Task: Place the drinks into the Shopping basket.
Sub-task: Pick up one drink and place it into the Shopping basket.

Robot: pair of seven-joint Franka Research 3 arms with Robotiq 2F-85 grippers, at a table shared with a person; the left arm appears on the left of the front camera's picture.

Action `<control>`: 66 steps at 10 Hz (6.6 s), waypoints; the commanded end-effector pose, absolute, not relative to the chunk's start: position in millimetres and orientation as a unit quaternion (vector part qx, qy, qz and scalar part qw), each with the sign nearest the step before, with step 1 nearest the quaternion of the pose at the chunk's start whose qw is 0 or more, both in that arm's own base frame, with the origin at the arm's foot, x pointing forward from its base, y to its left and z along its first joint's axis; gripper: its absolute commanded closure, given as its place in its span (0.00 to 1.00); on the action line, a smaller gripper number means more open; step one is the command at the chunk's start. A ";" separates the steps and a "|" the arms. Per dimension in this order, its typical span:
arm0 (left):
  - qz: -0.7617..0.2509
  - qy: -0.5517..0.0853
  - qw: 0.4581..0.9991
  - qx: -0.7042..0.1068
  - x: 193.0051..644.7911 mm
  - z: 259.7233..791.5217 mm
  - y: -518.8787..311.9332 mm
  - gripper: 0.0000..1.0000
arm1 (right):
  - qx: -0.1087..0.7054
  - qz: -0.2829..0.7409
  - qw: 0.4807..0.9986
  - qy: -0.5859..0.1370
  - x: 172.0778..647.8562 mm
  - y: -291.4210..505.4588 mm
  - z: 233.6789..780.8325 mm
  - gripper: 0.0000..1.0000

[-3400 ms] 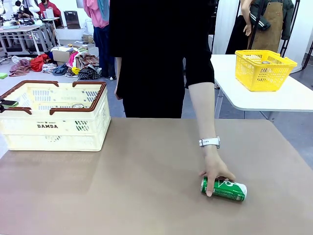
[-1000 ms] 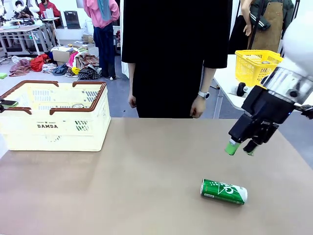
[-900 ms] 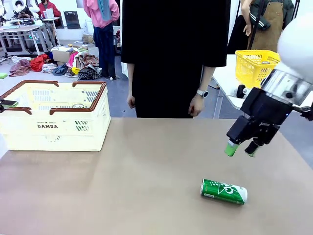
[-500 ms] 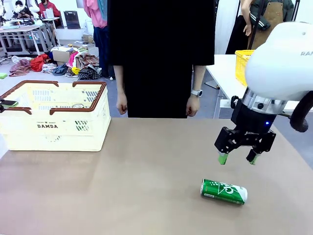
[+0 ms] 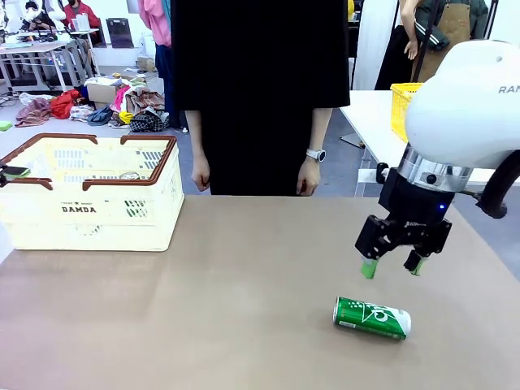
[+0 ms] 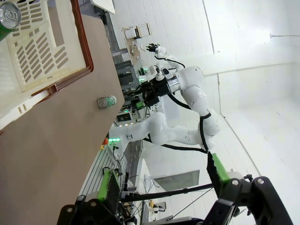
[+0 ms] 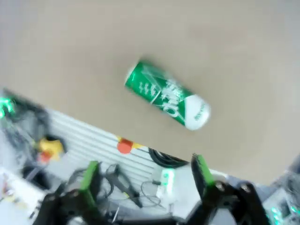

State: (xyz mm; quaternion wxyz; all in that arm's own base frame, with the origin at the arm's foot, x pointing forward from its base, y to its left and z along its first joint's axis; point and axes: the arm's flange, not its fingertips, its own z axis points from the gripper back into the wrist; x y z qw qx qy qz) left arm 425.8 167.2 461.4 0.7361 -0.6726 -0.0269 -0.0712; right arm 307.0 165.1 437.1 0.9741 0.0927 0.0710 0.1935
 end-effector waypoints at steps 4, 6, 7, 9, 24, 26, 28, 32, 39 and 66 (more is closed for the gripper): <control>-0.070 -0.024 0.732 -0.677 422.5 464.9 166.4 0.00 | 0.058 0.781 0.622 -0.028 305.7 147.1 412.6 0.00; -0.070 -0.024 0.732 -0.677 422.5 464.9 166.4 0.00 | 0.096 0.789 0.597 -0.107 290.4 138.8 411.3 0.00; -0.070 -0.024 0.732 -0.677 422.5 464.9 166.4 0.00 | 0.107 0.782 0.603 -0.115 281.4 138.4 410.5 0.00; -0.070 -0.024 0.732 -0.677 422.5 464.9 166.4 0.00 | 0.020 0.677 0.735 -0.030 313.5 163.2 443.5 0.00; -0.070 -0.024 0.732 -0.677 422.5 464.9 166.4 0.00 | -0.022 0.563 0.825 0.037 301.2 171.5 285.0 0.00; -0.070 -0.024 0.732 -0.677 422.5 464.9 166.4 0.00 | -0.010 0.560 0.827 0.049 296.7 165.3 276.3 0.00; -0.070 -0.024 0.732 -0.677 422.5 464.9 166.4 0.00 | 0.002 0.573 0.817 0.060 312.4 168.2 297.3 0.00; -0.070 -0.024 0.732 -0.677 422.5 464.9 166.4 0.00 | 0.012 0.567 0.820 0.075 312.8 170.2 296.4 1.00; -0.070 -0.024 0.732 -0.677 422.5 464.9 166.4 0.00 | 0.025 0.572 0.815 0.094 313.0 175.5 291.0 1.00; -0.070 -0.024 0.732 -0.677 422.5 464.9 166.4 0.00 | 0.092 0.163 0.982 0.038 396.4 495.5 390.2 1.00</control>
